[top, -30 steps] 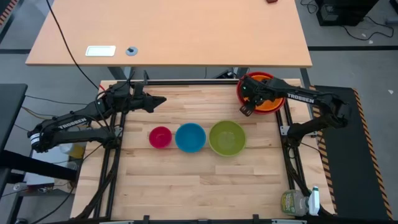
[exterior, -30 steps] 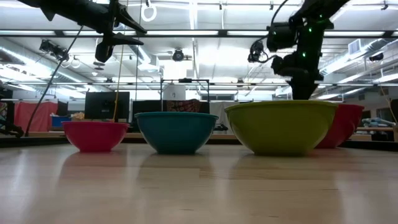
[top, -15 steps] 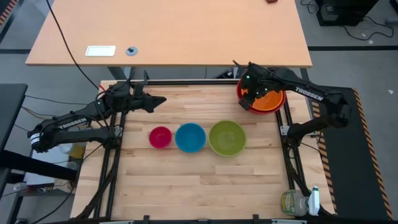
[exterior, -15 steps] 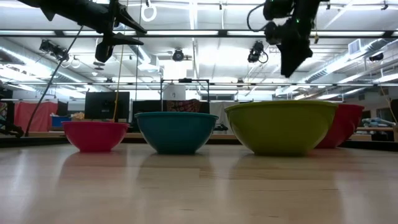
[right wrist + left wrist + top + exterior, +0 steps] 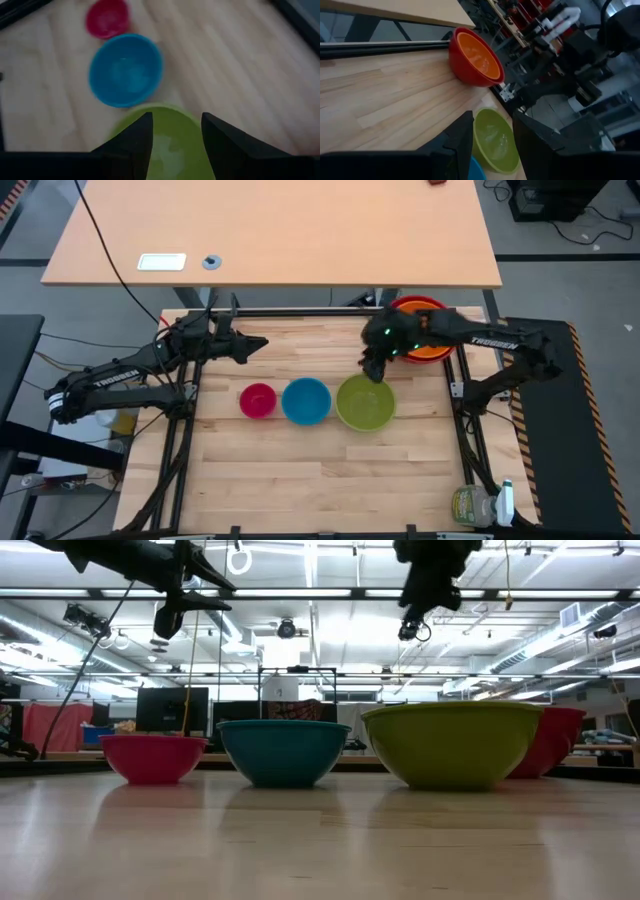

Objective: Nest bowls inside each other
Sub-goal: Stack the green bowl on top of the orange bowl

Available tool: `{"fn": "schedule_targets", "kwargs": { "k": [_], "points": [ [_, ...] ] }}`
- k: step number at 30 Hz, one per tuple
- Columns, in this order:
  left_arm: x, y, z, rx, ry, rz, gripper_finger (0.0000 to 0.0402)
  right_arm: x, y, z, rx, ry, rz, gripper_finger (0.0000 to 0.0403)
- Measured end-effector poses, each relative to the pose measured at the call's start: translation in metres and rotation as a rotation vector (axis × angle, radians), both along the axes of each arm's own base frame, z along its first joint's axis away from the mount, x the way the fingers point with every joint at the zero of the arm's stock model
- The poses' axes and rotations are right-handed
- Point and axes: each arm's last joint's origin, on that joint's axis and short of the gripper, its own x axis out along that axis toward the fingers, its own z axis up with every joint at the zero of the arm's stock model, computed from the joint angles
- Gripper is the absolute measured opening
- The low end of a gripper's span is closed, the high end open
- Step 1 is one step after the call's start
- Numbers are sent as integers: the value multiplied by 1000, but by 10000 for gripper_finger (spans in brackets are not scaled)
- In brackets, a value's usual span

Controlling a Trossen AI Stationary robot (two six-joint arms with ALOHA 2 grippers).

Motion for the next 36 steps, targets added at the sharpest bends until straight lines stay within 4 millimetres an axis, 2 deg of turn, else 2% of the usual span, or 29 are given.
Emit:
{"fn": "schedule_targets", "kwargs": {
  "k": [4,11,15,18,25,29,33,36],
  "points": [
    [3,-7,1,50,3,-56,142,22,21,-11,25,-8,48,175],
    [7,-17,2,87,4,-124,142,49,52,-43,3,98,118,175],
    [8,-21,2,87,4,-147,142,59,57,-61,-12,163,166,177],
    [8,-23,2,87,4,-162,142,62,51,-73,-19,239,192,192],
    [9,-27,1,81,4,-185,142,54,17,-93,-80,438,166,249],
    [10,-30,1,68,7,-197,142,38,3,-91,-5,545,16,257],
    [10,-32,-1,51,22,-207,142,20,4,-83,66,616,-125,246],
    [10,-32,-2,48,27,-207,142,8,9,-84,97,620,-198,235]
  ]
}}
